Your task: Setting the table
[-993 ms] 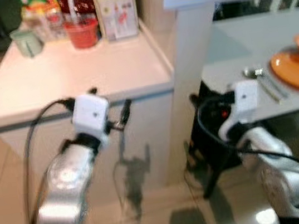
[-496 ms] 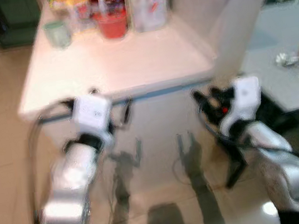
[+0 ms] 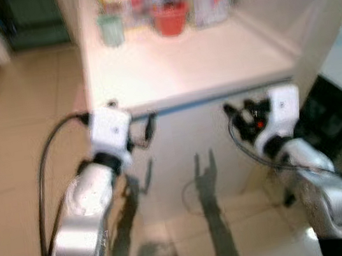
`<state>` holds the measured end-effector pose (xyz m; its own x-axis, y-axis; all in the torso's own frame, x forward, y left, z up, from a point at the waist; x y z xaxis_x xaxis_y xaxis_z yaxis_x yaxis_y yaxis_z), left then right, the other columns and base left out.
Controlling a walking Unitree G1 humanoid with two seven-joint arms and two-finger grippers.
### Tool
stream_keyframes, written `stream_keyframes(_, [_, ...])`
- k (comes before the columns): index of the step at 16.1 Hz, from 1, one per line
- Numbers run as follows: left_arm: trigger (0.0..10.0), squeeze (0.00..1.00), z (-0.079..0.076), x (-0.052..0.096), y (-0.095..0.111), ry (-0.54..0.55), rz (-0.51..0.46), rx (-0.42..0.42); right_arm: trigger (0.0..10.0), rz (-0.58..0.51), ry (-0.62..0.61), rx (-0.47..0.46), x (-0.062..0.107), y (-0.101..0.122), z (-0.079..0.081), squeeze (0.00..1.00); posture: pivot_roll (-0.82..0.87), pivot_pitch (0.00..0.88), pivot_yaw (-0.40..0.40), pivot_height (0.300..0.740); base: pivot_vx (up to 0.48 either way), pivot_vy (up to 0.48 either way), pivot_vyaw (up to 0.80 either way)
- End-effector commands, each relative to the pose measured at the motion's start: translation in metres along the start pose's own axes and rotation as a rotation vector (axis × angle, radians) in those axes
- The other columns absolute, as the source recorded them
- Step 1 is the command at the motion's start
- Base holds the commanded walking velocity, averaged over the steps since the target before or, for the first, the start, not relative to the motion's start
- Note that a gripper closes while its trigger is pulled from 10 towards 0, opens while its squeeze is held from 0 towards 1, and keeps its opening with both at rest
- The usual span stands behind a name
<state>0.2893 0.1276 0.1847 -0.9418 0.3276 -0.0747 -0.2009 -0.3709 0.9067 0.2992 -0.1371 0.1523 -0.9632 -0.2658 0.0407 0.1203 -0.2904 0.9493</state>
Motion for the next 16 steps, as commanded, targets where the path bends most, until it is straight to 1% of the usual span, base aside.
stream_keyframes(1, [10.0, 0.0, 0.006, 0.0, 0.002, 0.022, -0.007, -0.018, 10.0, -0.024, 0.014, 0.006, -0.001, 0.005, 0.004, 0.0, 0.07, 0.0, -0.058, 0.74, 0.0, 0.454, 0.0])
stream_keyframes(3, [10.0, 0.0, 0.008, -0.002, 0.005, 0.036, -0.023, -0.041, 10.0, -0.025, 0.013, 0.007, -0.002, 0.006, 0.004, 0.0, 0.07, 0.0, -0.057, 0.74, 0.0, 0.0, 0.0])
stream_keyframes(4, [10.0, 0.0, 0.01, -0.003, 0.006, 0.042, -0.021, -0.058, 10.0, -0.027, 0.013, 0.007, -0.002, 0.006, 0.004, 0.0, 0.07, 0.0, -0.056, 0.74, 0.0, -0.48, 0.0])
stream_keyframes(5, [10.0, 0.0, 0.011, -0.003, 0.006, 0.053, -0.02, -0.055, 10.0, -0.028, 0.014, 0.008, -0.002, 0.006, 0.004, 0.0, 0.07, 0.0, -0.056, 0.74, 0.0, -0.48, 0.0])
stream_keyframes(6, [10.0, 0.0, 0.013, -0.003, 0.005, 0.069, -0.018, -0.044, 10.0, -0.03, 0.014, 0.008, -0.002, 0.006, 0.004, 0.0, 0.07, 0.0, -0.056, 0.74, 0.0, -0.48, 0.0])
stream_keyframes(8, [10.0, 0.0, 0.021, -0.004, 0.006, 0.113, -0.016, -0.004, 10.0, -0.041, 0.009, 0.009, -0.004, 0.009, 0.003, 0.0, 0.07, 0.0, -0.053, 0.74, 0.0, 0.0, 0.0])
stream_keyframes(11, [10.0, 0.0, 0.025, -0.007, 0.012, 0.139, -0.046, 0.017, 10.0, -0.081, -0.002, 0.034, -0.007, 0.022, 0.003, 0.0, 0.07, 0.0, -0.052, 0.74, 0.0, 0.0, 0.0])
stream_keyframes(13, [10.0, 0.0, 0.03, -0.009, 0.016, 0.183, -0.084, 0.035, 10.0, -0.097, -0.001, 0.033, -0.01, 0.028, 0.003, 0.0, 0.07, 0.0, -0.048, 0.74, 0.0, 0.0, 0.0])
stream_keyframes(14, [10.0, 0.0, 0.033, -0.01, 0.017, 0.201, -0.092, 0.047, 10.0, -0.102, 0.001, 0.027, -0.011, 0.031, 0.002, 0.0, 0.07, 0.0, -0.049, 0.74, 0.3, 0.0, 0.0])
stream_keyframes(16, [10.0, 0.0, 0.034, -0.01, 0.018, 0.207, -0.093, 0.05, 10.0, -0.109, 0.001, 0.028, -0.012, 0.034, 0.002, 0.0, 0.07, 0.0, -0.051, 0.74, 0.354, 0.0, -0.54])
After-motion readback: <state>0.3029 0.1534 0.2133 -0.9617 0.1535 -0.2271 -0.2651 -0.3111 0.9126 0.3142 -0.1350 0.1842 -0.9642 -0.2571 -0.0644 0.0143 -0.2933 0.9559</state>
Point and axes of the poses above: a point about 5 cm out from each wrist's last joint towards the gripper, its own x axis pointing back from the gripper into the wrist, its own y axis along the axis of the wrist's last joint, z = x × y, the point moved 2 cm from there along -x, pointing out of the wrist towards the gripper, and after that the axes turned 9 degrees about -x, right-handed, at the moved point
